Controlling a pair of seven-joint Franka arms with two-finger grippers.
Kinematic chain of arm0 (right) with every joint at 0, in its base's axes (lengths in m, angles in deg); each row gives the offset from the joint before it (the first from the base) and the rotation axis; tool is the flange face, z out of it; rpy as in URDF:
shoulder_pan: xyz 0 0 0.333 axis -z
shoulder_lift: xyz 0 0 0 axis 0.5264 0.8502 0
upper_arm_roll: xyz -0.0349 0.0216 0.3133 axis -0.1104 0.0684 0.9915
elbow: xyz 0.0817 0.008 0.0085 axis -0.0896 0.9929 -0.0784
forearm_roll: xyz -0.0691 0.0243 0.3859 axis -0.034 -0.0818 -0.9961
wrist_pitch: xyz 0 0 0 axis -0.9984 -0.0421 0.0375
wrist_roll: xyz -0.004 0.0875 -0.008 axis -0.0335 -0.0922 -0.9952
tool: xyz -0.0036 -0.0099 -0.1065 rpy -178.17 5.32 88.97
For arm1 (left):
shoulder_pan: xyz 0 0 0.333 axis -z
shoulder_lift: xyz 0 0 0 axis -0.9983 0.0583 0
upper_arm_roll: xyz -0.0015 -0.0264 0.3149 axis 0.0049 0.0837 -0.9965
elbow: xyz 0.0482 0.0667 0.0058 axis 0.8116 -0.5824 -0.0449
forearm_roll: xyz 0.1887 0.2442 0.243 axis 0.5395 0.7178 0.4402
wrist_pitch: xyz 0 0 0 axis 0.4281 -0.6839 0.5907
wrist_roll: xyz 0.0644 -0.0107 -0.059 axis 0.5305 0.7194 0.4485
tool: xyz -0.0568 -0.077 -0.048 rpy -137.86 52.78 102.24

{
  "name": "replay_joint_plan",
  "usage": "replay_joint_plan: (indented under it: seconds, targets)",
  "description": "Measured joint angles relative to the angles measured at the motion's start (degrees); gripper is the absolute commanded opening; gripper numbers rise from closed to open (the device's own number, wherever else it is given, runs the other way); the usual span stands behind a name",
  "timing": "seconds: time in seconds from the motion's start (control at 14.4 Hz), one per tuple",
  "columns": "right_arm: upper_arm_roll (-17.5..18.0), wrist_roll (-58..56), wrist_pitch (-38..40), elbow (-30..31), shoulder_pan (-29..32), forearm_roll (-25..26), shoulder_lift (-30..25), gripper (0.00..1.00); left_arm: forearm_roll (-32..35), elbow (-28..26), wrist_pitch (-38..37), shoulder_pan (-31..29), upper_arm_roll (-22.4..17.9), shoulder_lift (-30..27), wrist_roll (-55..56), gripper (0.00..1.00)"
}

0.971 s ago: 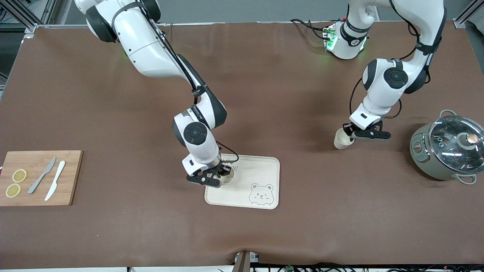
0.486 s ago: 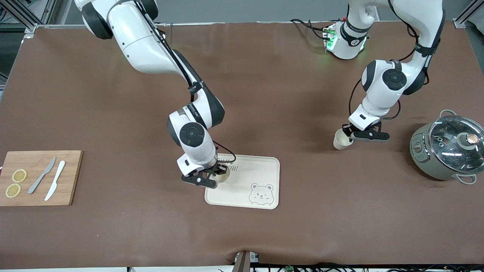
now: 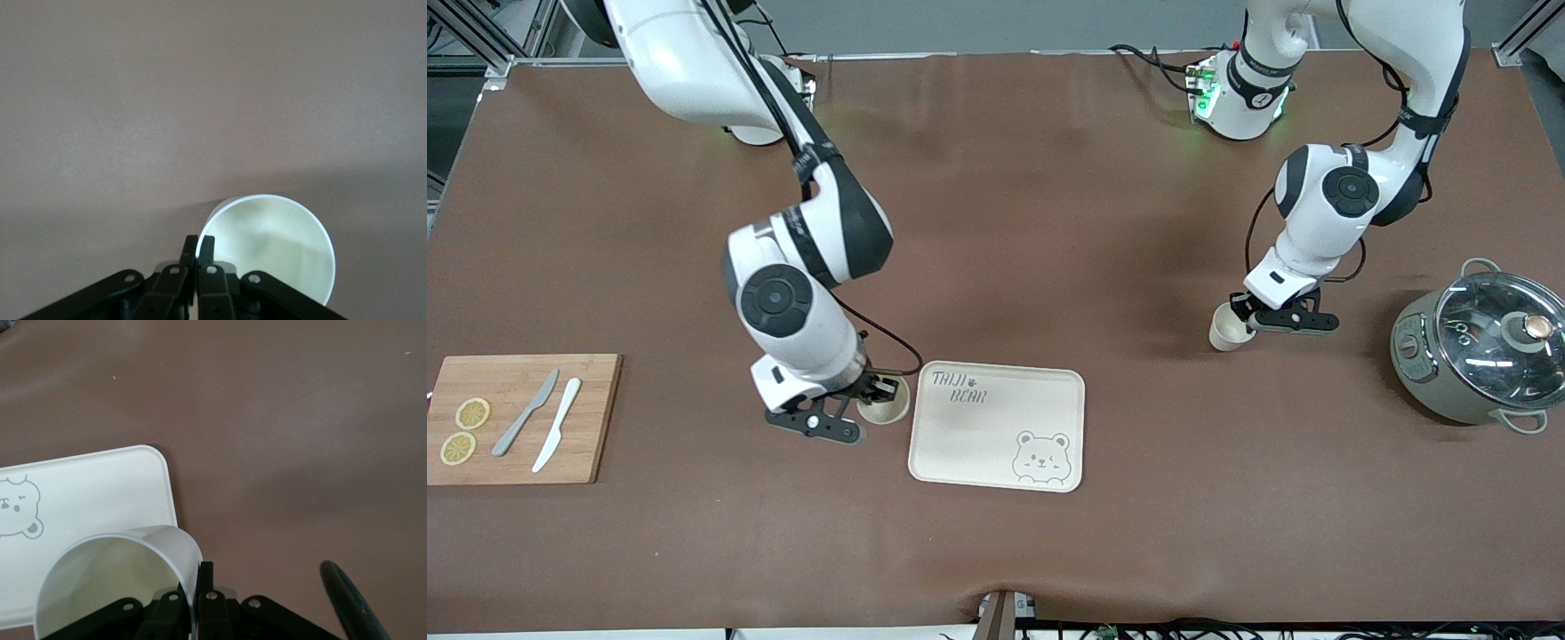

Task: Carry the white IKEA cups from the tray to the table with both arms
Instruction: 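Lift the cup with the right gripper toward the cutting board while the left gripper opens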

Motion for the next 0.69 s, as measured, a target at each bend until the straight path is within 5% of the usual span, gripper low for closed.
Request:
replay_joint_plan:
  seconds: [0.14, 0.21, 0.28, 0.69]
  targets:
    - [-0.11, -5.26, 1.92, 2.39, 2.32, 0.00, -3.27, 0.00, 0.00, 0.07, 1.14, 0.00, 0.00, 0.72, -0.02, 0.07]
    - [-0.16, -8.97, 2.53, 4.03, 4.03, 0.00, -4.99, 0.00, 0.00, 0.12, 1.25, 0.02, 0.03, 0.73, -0.05, 0.30]
    - [-0.20, -12.79, 2.75, 5.89, 5.93, 0.00, -6.72, 0.00, 0.00, 0.20, 1.34, 0.05, 0.06, 0.76, -0.07, 0.99]
    - [-0.22, -32.77, 2.67, 14.57, 16.97, 0.00, -13.45, 0.00, 0.00, 1.65, -0.81, 0.37, 0.40, 1.39, -0.16, 1.00]
